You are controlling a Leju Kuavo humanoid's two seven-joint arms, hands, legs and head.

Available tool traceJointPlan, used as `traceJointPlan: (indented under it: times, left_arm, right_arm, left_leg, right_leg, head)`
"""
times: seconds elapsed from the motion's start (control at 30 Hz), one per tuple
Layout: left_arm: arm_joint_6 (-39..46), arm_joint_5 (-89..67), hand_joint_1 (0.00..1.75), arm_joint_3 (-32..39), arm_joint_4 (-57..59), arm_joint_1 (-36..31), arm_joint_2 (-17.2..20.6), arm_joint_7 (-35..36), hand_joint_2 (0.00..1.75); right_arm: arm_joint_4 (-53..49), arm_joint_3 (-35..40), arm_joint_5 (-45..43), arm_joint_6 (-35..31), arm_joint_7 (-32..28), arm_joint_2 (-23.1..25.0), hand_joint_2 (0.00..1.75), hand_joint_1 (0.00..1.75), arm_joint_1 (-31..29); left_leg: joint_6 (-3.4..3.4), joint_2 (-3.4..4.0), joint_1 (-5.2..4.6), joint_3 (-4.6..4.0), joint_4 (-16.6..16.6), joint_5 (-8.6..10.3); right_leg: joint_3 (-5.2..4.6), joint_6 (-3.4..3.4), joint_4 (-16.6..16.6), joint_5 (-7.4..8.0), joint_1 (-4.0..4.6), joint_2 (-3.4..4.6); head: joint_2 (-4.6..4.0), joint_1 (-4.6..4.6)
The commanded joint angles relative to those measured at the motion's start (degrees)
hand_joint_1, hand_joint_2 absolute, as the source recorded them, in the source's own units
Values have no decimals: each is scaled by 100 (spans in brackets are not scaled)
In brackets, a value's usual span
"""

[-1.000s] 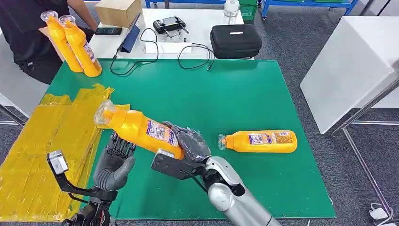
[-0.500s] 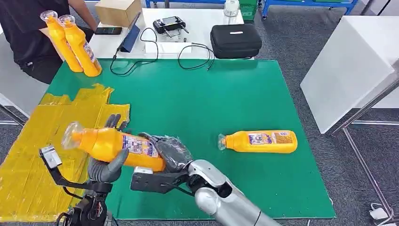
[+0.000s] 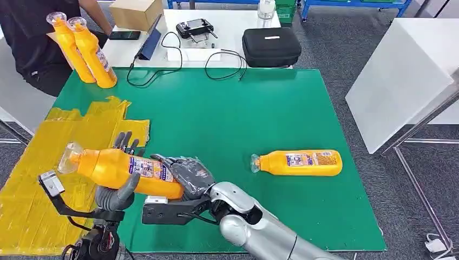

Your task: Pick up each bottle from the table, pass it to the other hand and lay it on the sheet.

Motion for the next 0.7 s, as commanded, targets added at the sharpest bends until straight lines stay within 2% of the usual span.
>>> traceJointPlan:
  times: [0.03, 0.37, 0.7]
  left_arm:
    - [208, -474, 175, 231, 328, -353, -9, -304, 175]
    - [212, -486, 175, 232, 322, -347, -15, -308, 175]
    - [332, -932, 175, 263, 121, -247, -79, -514, 175]
  right_arm:
    - [-180, 629, -17, 146, -140, -122, 175, 175, 29]
    - [-194, 614, -16, 139, -135, -110, 175, 175, 41]
    - [-178, 157, 120, -57, -63, -214, 175, 175, 294]
  left_leg:
    - [-4, -14, 0, 26, -7, -11]
    - [-2, -9, 2, 12, -4, -5]
    - [-2, -14, 4, 15, -5, -6]
  right_leg:
    - [27, -5, -3, -15, 1, -19]
    - [12, -3, -4, -7, 2, -12]
    - [17, -3, -7, -9, 4, -18]
  head:
    - [0, 0]
    - [0, 2]
    - [0, 0]
